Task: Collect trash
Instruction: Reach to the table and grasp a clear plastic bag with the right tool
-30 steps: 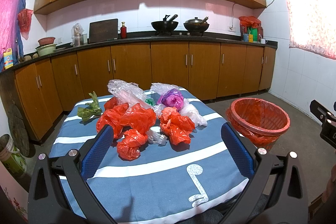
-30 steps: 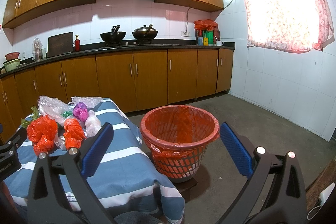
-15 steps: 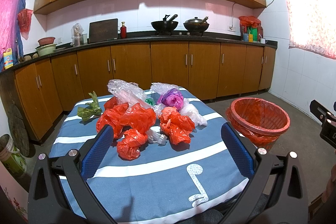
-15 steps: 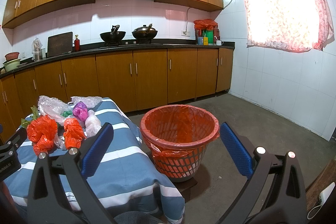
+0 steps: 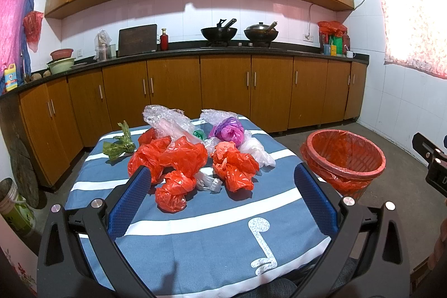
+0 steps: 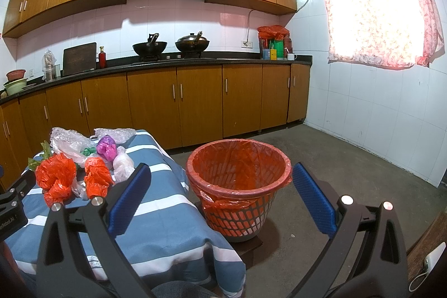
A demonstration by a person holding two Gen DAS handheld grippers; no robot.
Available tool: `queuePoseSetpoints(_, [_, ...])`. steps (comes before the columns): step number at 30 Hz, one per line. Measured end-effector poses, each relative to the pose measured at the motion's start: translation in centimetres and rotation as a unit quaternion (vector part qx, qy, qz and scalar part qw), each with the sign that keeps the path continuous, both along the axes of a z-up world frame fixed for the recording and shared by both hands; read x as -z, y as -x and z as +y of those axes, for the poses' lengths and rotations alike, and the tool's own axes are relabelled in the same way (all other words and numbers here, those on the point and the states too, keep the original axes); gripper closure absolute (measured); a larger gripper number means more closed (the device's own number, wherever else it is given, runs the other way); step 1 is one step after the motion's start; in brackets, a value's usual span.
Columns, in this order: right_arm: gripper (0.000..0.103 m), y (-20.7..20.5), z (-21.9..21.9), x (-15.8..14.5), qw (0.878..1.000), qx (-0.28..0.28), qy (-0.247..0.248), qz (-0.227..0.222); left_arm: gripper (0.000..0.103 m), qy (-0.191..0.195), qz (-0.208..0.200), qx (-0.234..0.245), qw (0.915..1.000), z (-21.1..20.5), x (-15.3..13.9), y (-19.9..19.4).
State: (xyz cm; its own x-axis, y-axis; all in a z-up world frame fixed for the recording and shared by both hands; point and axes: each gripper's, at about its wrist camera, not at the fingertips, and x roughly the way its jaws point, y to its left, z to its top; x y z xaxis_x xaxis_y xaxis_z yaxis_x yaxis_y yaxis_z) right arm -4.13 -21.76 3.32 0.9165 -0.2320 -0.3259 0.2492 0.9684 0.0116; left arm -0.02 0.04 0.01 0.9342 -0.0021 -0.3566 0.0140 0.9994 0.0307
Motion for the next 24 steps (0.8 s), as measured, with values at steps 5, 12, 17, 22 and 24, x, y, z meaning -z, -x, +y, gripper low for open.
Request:
queuePoseSetpoints(5, [0.004,0.0,0.1,0.0,1.000,-0.003,-0.003,0.002,0.002,0.001,0.001,-0.002,1.0000,0.0,0.0,0.0])
queuePoseSetpoints(12, [0.004,-1.8,0.9,0.3,0.999,-0.029,-0.008,0.012,0.002,0.002,0.008,-0.012,0.9999,0.1,-0.1,-0.3])
queuePoseSetpoints(17, [0.004,-3.6,1.4,0.5,0.998,-0.054,-0.011,0.024,0.002,0.007,0.022,-0.042,0.9989,2.8,1.0,-1.5])
queuePoseSetpoints(22, [0.004,-6.5,3.0,1.4,0.995,-0.087,-0.019,0.046,0.002,0.009,0.033,-0.081,0.9961,5.6,1.7,-2.5])
queuePoseSetpoints(24, [0.004,-7.7,3.5,1.7,0.993,-0.097,-0.025,0.055,0.002,0.012,0.039,-0.099,0.9942,7.1,2.0,-3.0])
